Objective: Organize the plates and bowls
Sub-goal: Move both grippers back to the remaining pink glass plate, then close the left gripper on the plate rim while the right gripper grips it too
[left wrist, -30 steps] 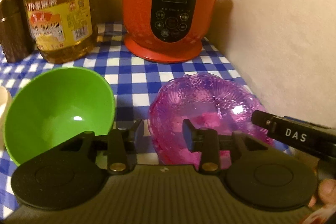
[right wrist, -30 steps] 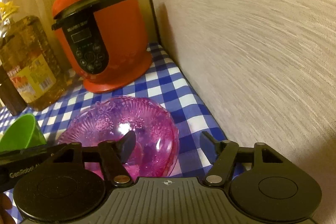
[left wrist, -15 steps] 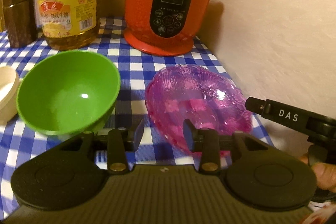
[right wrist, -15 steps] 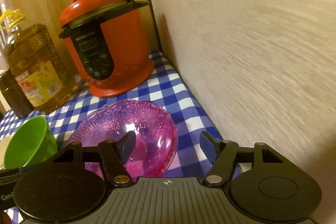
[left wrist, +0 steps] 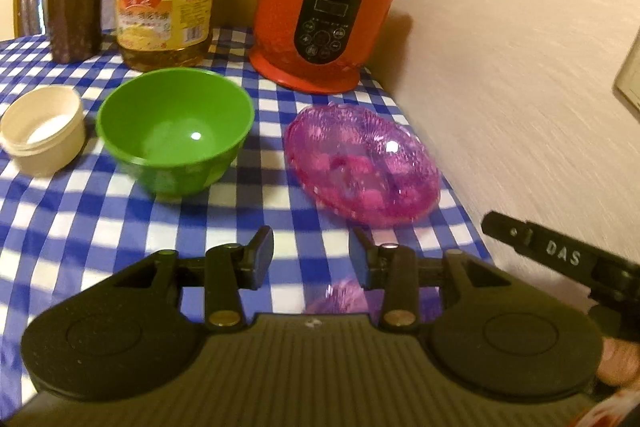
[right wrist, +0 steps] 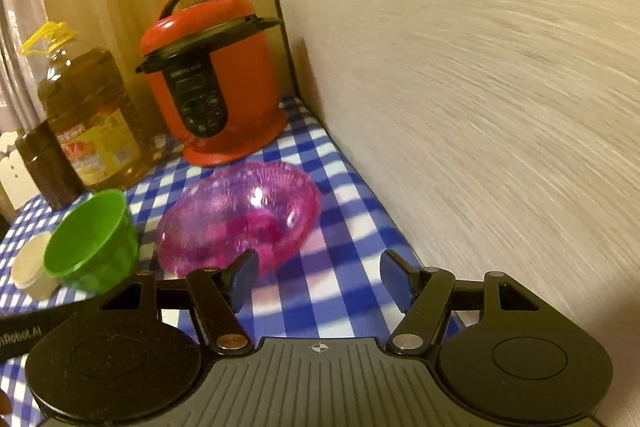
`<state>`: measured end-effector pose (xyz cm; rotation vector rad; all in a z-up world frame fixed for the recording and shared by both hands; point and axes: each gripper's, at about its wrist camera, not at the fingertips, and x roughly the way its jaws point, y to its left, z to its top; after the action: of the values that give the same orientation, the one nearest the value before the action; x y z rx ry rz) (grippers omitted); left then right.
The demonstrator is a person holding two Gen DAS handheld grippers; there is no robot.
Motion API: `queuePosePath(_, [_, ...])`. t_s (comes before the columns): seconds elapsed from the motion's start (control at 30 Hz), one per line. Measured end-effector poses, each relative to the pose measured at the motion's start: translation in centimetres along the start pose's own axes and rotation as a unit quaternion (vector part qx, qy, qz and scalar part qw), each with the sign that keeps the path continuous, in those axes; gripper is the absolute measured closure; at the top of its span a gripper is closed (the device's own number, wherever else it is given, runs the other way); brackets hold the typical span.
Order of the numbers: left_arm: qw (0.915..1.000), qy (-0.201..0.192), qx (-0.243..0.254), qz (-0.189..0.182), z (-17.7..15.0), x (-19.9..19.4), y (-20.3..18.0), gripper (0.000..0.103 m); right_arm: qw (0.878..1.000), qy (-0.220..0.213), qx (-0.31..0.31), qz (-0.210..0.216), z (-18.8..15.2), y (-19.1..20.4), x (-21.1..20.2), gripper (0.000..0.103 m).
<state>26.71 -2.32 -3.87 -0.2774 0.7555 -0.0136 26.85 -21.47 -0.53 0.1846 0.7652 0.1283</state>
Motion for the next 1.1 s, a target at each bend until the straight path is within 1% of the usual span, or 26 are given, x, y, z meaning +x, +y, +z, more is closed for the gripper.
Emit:
queuePosePath(0.3, [0.9998,0.009,-0.018,0.004,-3.8,-3.4,0.4,0.066,1.000,0.018,0.026,-0.003,-5.0,-0.6,-5.5,0.036])
queuePosePath(0.43, [0.9995,0.013,-0.028,0.003,-5.4,-4.3,0.6,0.066,1.000,0.012,0.019,0.005,-6.0,-0.5,-7.2,0.036])
queuePosePath(0.5, [0.9993,0.016,-0.034,0.005,-6.2,-4.7,0.7,0.066,0.999,0.014,0.027,0.007,-6.7,-0.8,-7.8,0.036])
queuePosePath(0.8, [0.9979,0.043,-0.047,0.011,-8.9,-5.0,1.5,0.066,0.998,0.049,0.041,0.006,-8.7,-1.3,-8.2,0.036])
queuePosePath(0.93, [0.9978,0.048,-0.043,0.012,-9.4,-4.8,1.2,0.066,0.997,0.061,0.054,0.003,-8.7,-1.8,-7.7,0.036])
queuePosePath(1.1, [0.9977,0.052,-0.043,0.013,-9.6,-4.4,1.0,0.067,0.995,0.074,0.067,0.009,-9.0,-2.0,-7.1,0.036])
